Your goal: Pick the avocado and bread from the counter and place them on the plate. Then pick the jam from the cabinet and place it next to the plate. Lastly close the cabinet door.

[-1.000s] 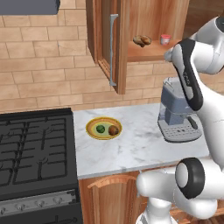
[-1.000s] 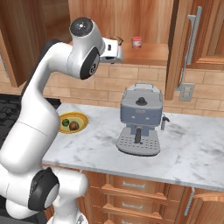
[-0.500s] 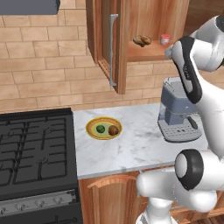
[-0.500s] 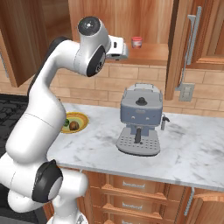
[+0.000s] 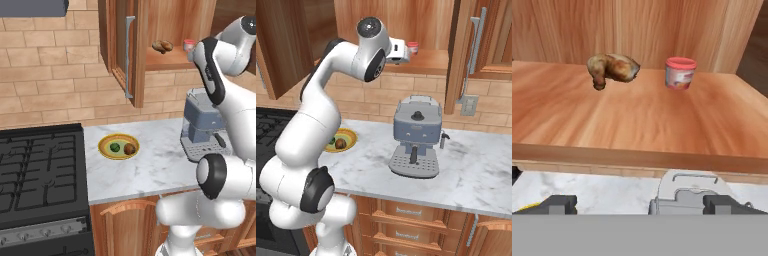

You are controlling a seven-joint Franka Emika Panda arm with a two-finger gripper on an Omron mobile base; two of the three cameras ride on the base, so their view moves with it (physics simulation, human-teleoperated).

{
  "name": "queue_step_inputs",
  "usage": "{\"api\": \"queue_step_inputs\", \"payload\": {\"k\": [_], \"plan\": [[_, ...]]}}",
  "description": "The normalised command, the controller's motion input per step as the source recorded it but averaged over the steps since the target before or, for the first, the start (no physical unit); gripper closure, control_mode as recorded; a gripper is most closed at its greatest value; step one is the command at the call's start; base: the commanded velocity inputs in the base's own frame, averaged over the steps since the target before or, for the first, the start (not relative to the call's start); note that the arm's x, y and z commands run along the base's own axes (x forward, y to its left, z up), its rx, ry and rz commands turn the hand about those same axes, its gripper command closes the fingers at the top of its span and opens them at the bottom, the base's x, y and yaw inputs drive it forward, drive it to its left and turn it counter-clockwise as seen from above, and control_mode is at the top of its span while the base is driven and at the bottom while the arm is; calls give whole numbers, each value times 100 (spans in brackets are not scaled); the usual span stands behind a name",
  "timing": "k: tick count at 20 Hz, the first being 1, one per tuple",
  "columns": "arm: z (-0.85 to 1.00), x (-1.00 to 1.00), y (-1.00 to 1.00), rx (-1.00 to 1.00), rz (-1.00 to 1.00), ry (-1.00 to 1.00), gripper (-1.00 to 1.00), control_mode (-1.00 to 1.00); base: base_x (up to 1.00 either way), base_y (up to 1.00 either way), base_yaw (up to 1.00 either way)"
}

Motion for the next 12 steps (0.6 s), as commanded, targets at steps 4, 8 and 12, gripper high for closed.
{"api": "queue_step_inputs", "payload": {"k": [4,8,12], "plan": [[2,33,-22,1,-3,0,-100,-100,0,0,0],[0,32,-23,2,-5,0,-100,-100,0,0,0],[0,36,-14,3,-7,0,-100,-100,0,0,0]]}}
